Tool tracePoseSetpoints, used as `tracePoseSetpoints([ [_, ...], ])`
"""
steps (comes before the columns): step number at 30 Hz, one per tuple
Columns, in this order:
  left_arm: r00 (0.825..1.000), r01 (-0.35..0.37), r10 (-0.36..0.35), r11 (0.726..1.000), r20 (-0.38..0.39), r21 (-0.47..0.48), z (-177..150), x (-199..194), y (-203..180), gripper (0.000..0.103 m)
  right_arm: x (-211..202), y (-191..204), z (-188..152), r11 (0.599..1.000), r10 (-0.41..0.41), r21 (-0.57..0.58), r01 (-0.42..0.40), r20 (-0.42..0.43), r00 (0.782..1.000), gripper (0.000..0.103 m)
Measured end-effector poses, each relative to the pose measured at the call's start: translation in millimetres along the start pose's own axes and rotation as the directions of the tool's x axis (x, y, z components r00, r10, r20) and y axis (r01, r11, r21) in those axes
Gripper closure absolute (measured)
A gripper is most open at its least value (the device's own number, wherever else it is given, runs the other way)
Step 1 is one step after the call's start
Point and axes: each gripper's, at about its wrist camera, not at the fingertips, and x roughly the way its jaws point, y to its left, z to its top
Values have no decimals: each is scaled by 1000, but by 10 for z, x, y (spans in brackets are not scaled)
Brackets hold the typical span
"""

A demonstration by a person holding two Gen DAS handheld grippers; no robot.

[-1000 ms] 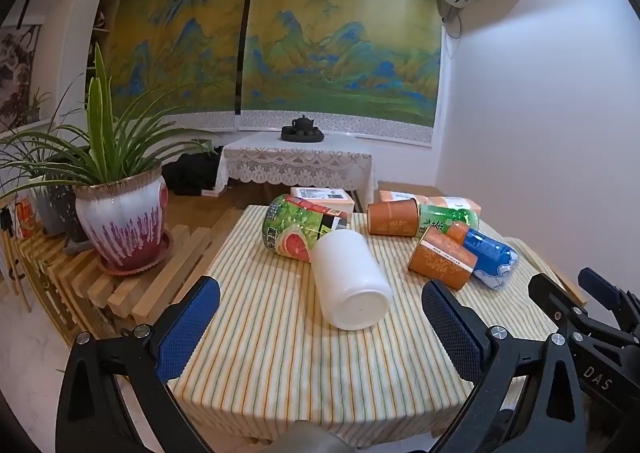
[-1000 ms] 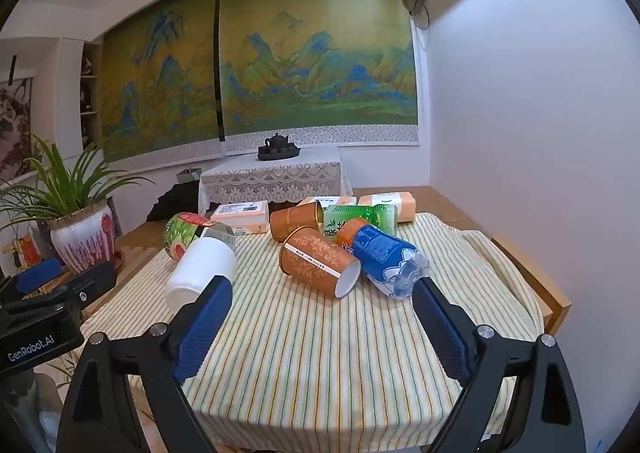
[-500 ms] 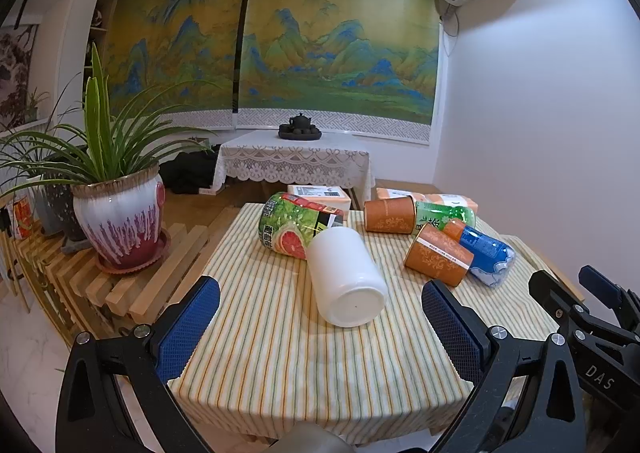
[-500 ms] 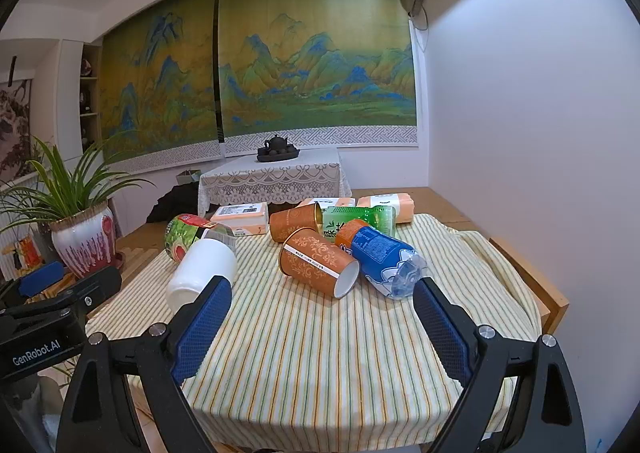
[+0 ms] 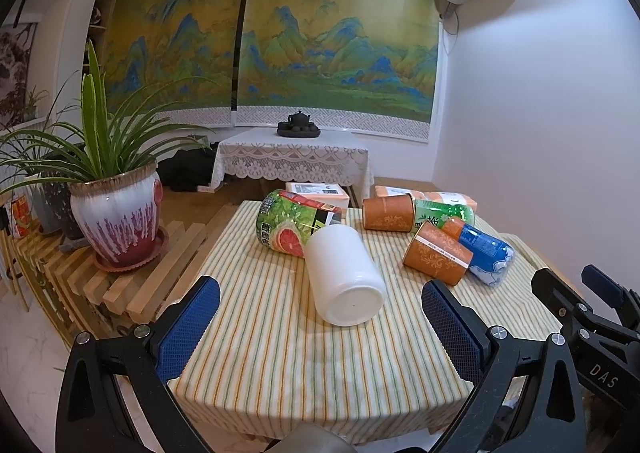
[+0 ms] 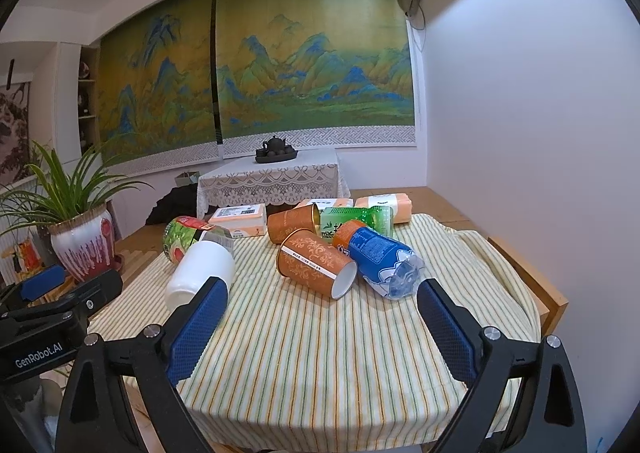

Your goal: Flip cup upside down

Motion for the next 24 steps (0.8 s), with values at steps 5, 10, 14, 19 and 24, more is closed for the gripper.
tracePoseSetpoints([
  [5,1000,1,-1,1000,-8,-1,-5,31,-19,1,18,-23,-6,1000,2,2,-2,-5,1000,9],
  [10,1000,-1,1,1000,-12,-3,-1,60,-25,1,25,-27,-9,1000,-1,3,1,-5,1000,9],
  [14,1000,2,-2,1000,-16,0,4,84,-33,1,31,-42,-28,1000,-2,6,2,-7,1000,9],
  [19,1000,1,-1,1000,-22,2,9,141,-55,1,38,-53,-39,1000,-3,5,3,-13,1000,9],
  [24,999,-3,3,1000,-52,-8,-8,282,-43,1,52,-84,-46,1000,-5,11,5,-18,1000,9],
])
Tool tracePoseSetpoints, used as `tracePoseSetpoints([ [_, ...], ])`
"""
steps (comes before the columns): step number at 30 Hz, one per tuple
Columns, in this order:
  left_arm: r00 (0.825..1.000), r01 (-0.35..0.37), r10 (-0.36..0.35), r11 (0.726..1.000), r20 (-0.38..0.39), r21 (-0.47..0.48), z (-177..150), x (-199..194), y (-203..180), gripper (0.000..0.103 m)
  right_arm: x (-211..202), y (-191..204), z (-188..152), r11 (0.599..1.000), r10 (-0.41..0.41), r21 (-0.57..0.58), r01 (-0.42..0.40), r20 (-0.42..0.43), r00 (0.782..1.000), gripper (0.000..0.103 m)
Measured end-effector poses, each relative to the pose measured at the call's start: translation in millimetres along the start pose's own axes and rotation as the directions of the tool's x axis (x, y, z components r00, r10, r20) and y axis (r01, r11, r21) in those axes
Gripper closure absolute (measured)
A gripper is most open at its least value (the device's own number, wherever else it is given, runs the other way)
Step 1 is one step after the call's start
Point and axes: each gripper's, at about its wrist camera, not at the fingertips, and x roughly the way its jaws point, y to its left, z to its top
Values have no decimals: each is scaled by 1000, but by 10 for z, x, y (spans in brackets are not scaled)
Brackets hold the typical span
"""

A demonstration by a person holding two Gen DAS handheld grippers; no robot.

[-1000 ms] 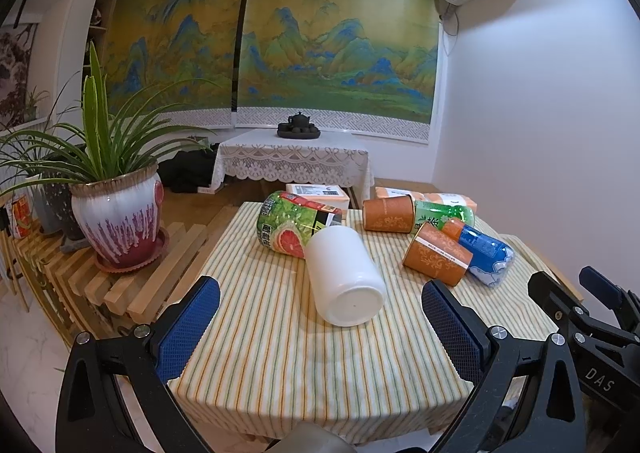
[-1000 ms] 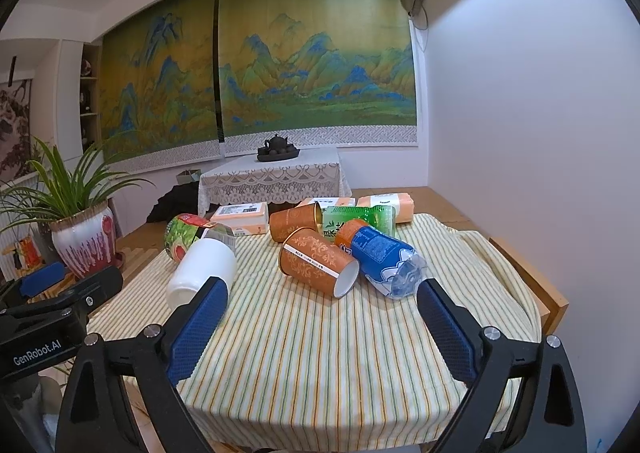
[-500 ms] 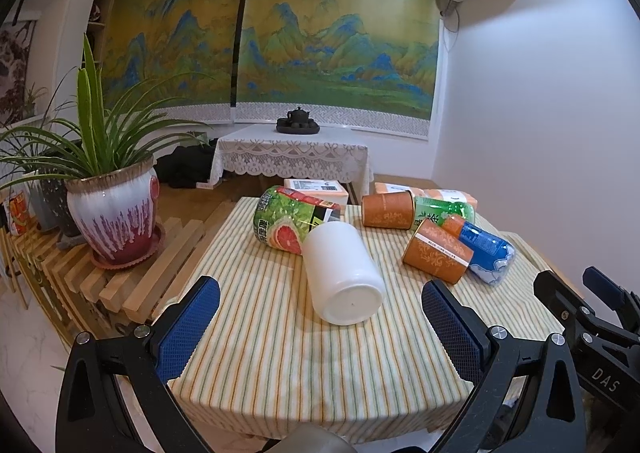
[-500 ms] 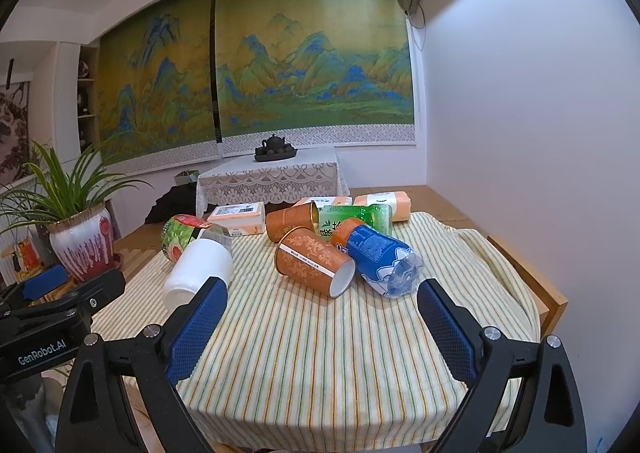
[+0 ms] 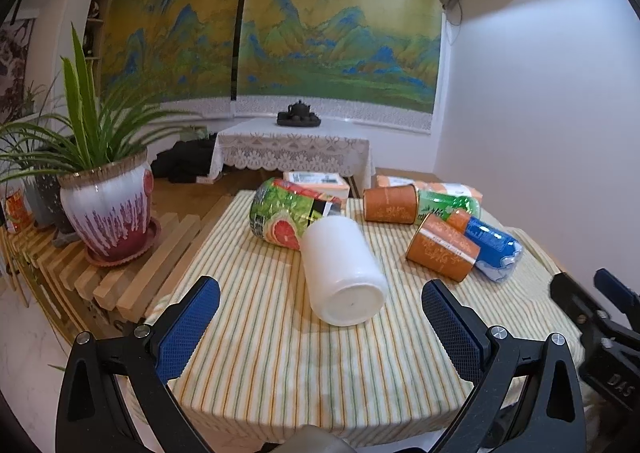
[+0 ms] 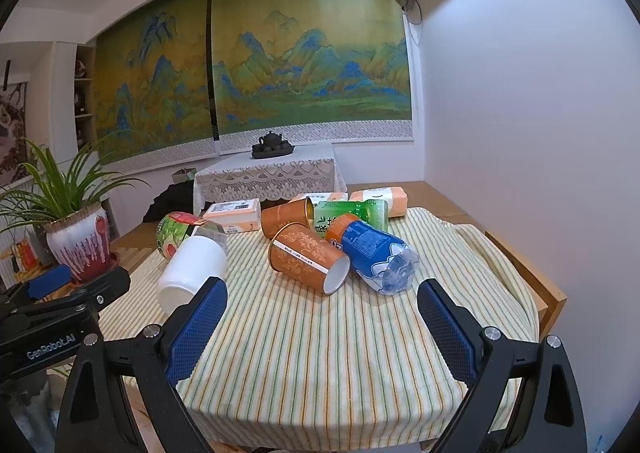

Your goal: Flip cup upside down

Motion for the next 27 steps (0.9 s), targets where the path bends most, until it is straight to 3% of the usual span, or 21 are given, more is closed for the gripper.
tracePoseSetpoints([
  [16,997,-15,14,1000,-78,-14,33,659,-68,1,77,-69,-47,1000,-9,19,10,-27,1000,9],
  [27,982,3,-18,997,-189,-81,28,1247,-136,1,118,-169,-80,999,-12,45,14,-45,999,9],
])
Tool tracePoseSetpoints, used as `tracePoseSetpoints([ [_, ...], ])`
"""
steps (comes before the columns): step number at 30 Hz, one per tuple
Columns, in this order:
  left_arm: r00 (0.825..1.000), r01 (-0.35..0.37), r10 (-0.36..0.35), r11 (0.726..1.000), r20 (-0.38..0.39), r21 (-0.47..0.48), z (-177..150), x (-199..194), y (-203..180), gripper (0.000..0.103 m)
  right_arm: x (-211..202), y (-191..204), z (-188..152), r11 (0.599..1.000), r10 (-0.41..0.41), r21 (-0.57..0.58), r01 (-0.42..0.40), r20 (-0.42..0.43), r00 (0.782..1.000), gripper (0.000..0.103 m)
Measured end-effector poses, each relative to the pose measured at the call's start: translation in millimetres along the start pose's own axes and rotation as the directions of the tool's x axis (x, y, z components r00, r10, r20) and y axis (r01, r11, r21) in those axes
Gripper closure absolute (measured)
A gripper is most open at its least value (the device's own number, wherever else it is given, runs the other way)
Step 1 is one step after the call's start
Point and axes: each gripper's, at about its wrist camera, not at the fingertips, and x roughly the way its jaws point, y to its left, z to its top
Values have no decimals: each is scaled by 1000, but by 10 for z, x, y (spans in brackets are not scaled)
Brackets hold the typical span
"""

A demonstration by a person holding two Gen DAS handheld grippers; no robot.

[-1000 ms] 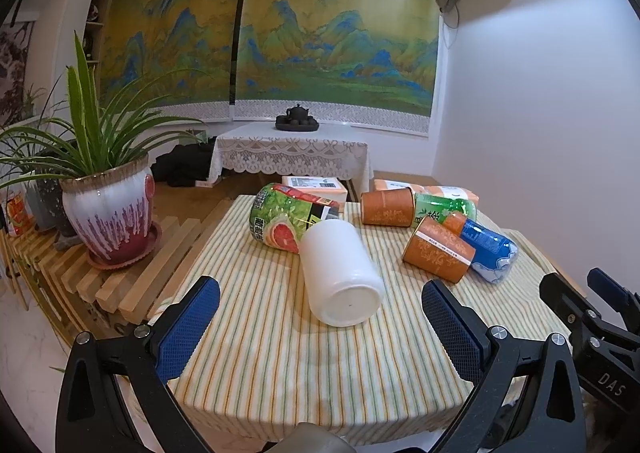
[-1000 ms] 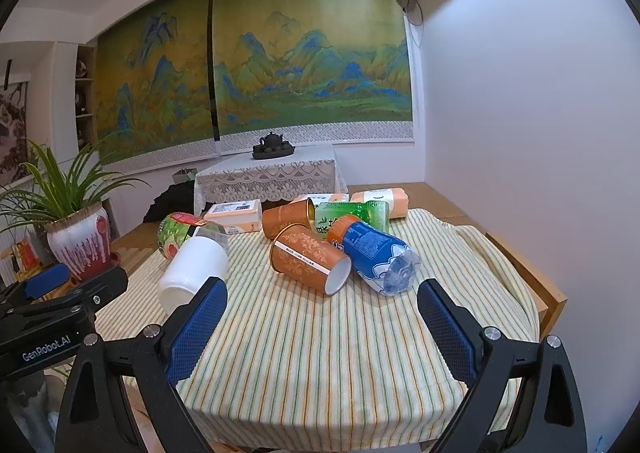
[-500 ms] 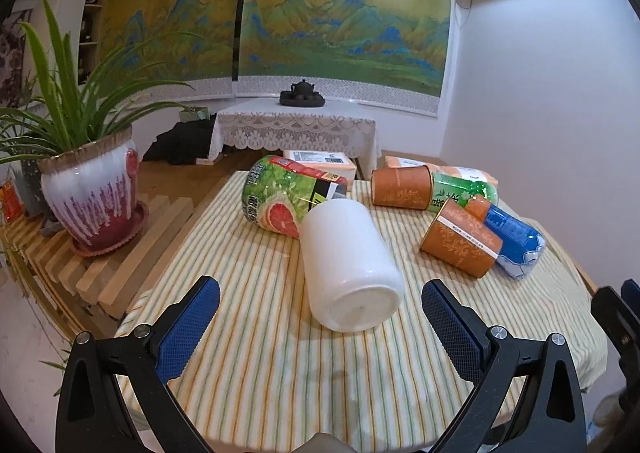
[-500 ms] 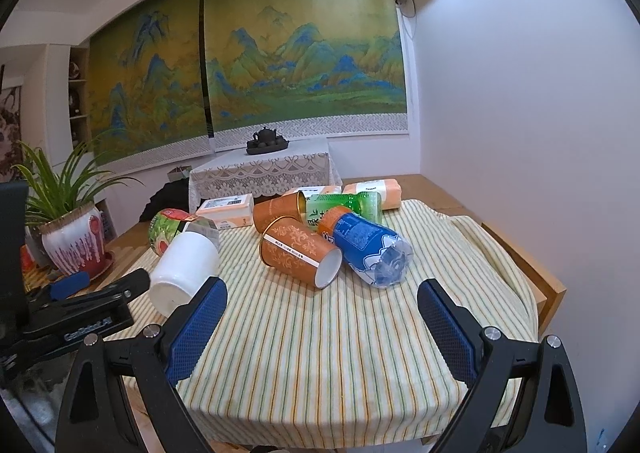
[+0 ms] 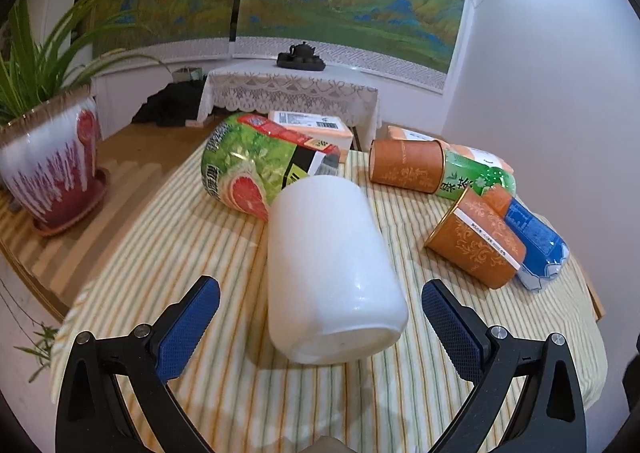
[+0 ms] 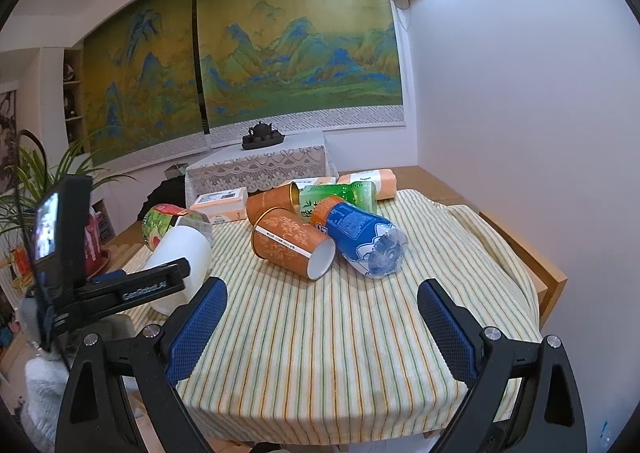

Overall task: Flip cup upside down
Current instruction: 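Move the left gripper down to the white cup and close around it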

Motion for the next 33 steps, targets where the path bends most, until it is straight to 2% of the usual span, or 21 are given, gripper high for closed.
tracePoseSetpoints([
  [4,1000,6,-7,1000,-5,-12,-3,69,-13,3,7,-27,-2,1000,-5,5,5,-3,1000,9],
  [8,1000,8,-9,1000,-12,-27,-6,81,11,17,19,-58,-13,1000,-5,15,5,-12,1000,9],
  [12,999,45,-46,998,-29,-48,-15,72,32,26,26,-59,-18,1000,-5,19,5,-13,1000,9],
  [17,999,46,-47,998,-23,-44,-52,15,8,26,27,-61,-21,1000,-4,16,4,-12,1000,9],
  [23,995,87,-91,993,-45,-83,-140,-127,-28,26,28,-68,-21,1000,-4,20,5,-16,1000,9],
  [33,990,129,-132,989,-55,-70,-391,-439,-300,26,8,-71,-49,1000,1,25,0,-22,1000,9],
])
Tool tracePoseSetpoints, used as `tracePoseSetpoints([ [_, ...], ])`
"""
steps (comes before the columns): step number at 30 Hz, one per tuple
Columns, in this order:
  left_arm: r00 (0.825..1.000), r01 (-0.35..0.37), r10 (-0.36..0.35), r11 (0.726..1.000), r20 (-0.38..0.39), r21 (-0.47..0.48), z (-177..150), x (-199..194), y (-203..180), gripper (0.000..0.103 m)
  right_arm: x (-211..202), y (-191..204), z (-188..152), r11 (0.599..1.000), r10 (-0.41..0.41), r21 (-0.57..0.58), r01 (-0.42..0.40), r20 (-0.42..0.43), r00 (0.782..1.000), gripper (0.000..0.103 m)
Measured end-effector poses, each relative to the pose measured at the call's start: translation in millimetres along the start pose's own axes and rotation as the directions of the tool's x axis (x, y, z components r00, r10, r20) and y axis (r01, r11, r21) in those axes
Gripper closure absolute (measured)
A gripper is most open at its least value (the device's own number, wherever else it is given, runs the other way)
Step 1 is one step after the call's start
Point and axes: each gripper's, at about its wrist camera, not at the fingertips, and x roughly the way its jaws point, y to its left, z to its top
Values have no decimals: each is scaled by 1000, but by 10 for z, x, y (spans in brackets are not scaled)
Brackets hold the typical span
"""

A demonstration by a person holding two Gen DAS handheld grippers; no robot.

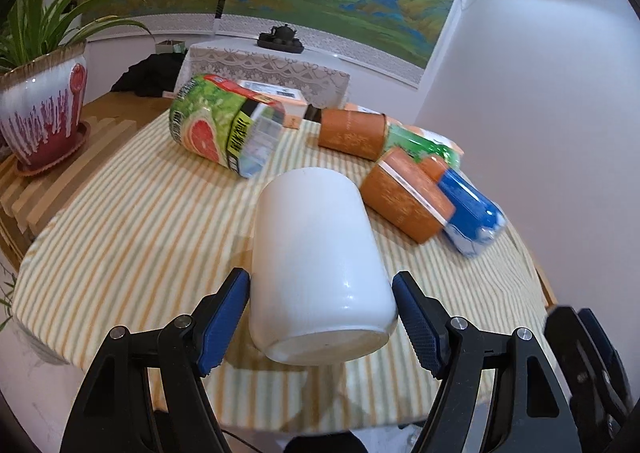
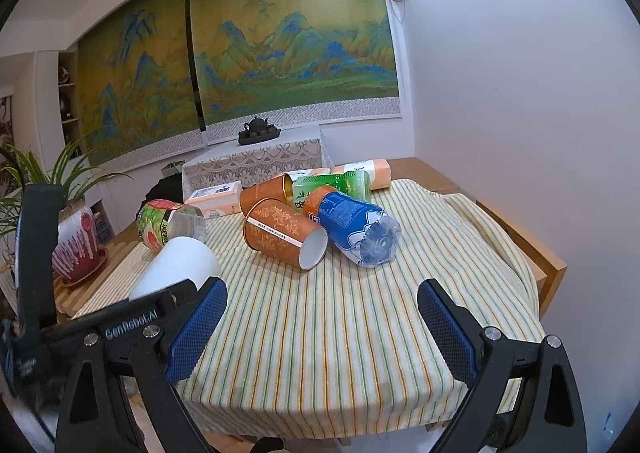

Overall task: Flip cup upside down
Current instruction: 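Lift the white cup with the left gripper toward the right gripper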

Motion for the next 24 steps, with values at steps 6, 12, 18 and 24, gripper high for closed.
tracePoseSetpoints([
  [6,1000,13,-13,998,-7,61,-78,-28,-104,24,-32,-20,-10,1000,-3,-1,3,5,1000,9],
  [12,999,12,-19,991,51,134,-70,-273,-78,5,-72,-42,8,1000,9,24,-9,9,1000,8],
  [18,993,-70,47,972,104,225,-194,-600,162,3,-107,5,18,997,44,64,-45,18,999,8],
  [24,976,-176,140,957,164,229,-275,-995,539,3,-65,228,-35,997,67,34,-67,13,998,5],
])
